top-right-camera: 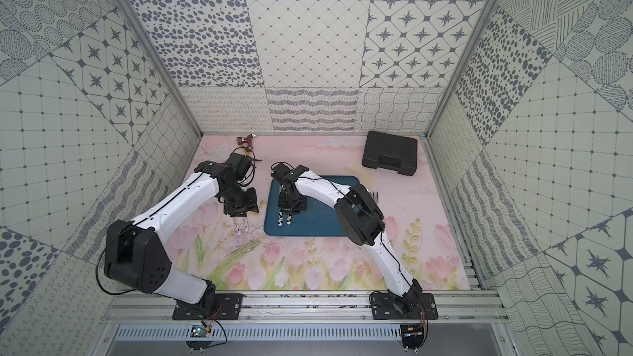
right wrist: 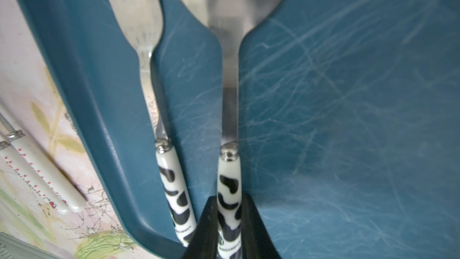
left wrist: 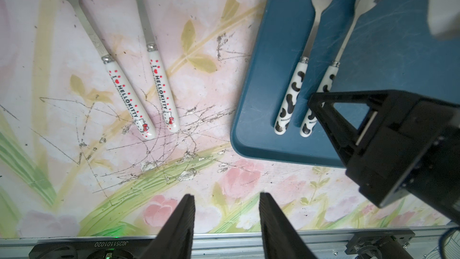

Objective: Set the spoon and fork side by side
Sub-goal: Place the spoon on the tray.

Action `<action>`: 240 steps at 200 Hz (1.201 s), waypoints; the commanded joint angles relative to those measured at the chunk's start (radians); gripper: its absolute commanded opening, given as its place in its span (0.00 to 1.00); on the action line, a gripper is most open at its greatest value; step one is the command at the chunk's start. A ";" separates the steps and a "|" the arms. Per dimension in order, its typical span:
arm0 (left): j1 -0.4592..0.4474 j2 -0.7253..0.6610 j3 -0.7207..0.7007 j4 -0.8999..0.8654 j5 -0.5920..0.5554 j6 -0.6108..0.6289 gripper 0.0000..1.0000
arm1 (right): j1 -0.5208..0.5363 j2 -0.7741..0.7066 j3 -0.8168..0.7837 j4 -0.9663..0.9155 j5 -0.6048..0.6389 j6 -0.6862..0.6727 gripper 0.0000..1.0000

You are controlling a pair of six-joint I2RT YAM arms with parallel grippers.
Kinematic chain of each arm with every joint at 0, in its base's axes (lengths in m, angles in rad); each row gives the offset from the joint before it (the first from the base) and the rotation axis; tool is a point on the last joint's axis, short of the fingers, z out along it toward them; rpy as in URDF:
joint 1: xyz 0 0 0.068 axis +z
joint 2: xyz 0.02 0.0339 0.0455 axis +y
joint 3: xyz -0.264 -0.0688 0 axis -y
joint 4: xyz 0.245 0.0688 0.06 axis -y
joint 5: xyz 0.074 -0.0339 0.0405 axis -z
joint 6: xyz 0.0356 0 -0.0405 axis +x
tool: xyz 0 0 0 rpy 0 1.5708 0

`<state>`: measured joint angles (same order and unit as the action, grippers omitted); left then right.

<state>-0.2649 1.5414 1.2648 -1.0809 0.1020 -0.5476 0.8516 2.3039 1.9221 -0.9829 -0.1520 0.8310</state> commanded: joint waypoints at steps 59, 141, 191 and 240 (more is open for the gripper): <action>0.012 -0.009 -0.012 0.007 0.025 0.014 0.47 | 0.028 -0.004 -0.056 -0.004 0.001 0.026 0.12; 0.012 -0.010 -0.022 0.014 0.023 0.020 0.49 | 0.023 -0.002 -0.063 0.000 0.032 0.030 0.27; 0.012 -0.013 -0.016 0.013 0.012 0.021 0.50 | 0.023 -0.075 -0.054 -0.011 0.114 0.001 0.37; 0.012 -0.012 0.005 0.013 -0.004 0.002 0.50 | -0.007 -0.274 -0.153 -0.054 0.282 -0.019 0.46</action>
<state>-0.2649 1.5360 1.2503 -1.0588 0.1188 -0.5468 0.8635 2.1826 1.8275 -1.0012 0.0017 0.8268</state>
